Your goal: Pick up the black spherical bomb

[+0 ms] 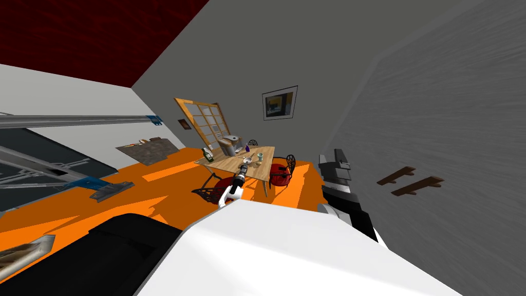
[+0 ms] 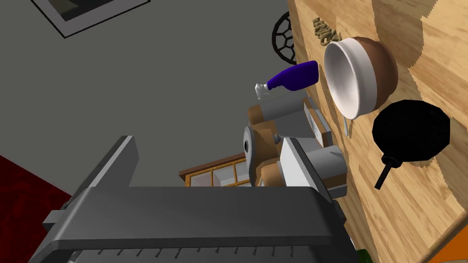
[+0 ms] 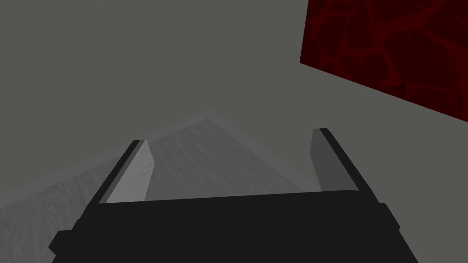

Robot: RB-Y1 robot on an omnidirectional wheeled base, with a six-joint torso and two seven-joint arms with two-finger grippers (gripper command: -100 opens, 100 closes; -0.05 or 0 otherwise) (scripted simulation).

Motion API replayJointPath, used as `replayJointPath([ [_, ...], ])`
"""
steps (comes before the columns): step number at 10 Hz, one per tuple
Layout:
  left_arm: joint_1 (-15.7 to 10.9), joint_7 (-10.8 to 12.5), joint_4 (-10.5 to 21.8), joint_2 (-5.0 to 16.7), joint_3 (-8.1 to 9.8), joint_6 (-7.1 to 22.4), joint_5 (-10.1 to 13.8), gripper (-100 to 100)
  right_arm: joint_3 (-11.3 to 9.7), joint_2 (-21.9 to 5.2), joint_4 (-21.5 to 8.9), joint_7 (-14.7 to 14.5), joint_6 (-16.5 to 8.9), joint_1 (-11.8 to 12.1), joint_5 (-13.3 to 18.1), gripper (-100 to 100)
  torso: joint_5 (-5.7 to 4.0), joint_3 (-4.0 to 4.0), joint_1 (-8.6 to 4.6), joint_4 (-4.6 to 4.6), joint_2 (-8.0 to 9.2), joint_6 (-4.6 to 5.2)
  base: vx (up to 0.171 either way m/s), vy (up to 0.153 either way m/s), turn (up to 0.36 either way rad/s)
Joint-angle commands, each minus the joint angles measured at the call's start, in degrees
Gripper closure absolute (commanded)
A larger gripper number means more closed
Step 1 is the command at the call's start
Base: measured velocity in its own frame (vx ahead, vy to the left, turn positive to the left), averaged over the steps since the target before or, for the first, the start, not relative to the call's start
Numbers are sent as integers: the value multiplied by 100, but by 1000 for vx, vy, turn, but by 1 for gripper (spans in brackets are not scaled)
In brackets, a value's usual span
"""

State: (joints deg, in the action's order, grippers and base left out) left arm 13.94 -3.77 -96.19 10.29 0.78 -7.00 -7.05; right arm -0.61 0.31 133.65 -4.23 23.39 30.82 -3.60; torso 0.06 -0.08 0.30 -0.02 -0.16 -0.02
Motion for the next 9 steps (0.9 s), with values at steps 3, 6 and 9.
replayJointPath([
  [3, -81, -30, 445, 92, 3, 574, -79, -100, 0, 0, 0, 0, 0, 0, 0, 0, 2, -3, 12, -1, -5, -1, 56, 88, -42],
  [6, -177, -41, 805, 170, 30, 970, -132, -100, 0, 0, 0, 0, 0, 1, 0, 0, 2, -8, 10, -3, -14, -1, 74, 92, -25],
  [9, -239, -48, 1087, 226, 58, 1300, -178, -100, 1, -1, 0, 0, 0, 0, 0, 0, 5, -6, 21, -3, -9, -2, 68, 118, -18],
])
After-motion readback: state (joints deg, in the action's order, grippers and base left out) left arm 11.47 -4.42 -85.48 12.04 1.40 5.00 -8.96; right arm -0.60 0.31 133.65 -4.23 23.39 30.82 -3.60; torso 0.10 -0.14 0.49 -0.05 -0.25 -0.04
